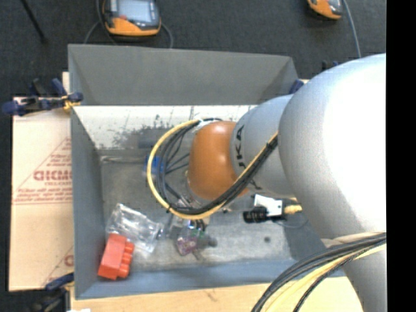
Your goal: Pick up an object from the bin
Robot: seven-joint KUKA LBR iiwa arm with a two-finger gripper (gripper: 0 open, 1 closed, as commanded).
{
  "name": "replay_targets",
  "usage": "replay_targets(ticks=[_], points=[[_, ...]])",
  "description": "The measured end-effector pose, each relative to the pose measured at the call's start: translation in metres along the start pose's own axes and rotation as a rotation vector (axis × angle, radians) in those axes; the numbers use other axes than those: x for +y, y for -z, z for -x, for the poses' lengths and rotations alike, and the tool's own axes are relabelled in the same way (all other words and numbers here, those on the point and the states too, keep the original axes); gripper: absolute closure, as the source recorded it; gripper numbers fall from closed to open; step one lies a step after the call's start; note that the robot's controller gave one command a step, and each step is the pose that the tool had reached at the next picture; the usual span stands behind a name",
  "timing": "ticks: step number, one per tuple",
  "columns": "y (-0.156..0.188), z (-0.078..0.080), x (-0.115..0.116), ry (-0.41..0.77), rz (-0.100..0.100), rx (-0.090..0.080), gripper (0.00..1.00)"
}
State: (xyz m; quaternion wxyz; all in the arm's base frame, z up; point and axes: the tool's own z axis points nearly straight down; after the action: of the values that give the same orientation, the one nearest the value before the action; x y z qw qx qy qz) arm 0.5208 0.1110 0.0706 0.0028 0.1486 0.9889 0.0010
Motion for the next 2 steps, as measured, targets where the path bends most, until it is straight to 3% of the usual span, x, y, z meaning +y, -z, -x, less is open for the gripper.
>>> replay_targets(ticks=[1,2], points=[[0.000,-0.001,0.000,0.000,-0.001,0.001,0.00],[-0.001,-0.038,0.005,0.061,-0.004,0.007,0.00]])
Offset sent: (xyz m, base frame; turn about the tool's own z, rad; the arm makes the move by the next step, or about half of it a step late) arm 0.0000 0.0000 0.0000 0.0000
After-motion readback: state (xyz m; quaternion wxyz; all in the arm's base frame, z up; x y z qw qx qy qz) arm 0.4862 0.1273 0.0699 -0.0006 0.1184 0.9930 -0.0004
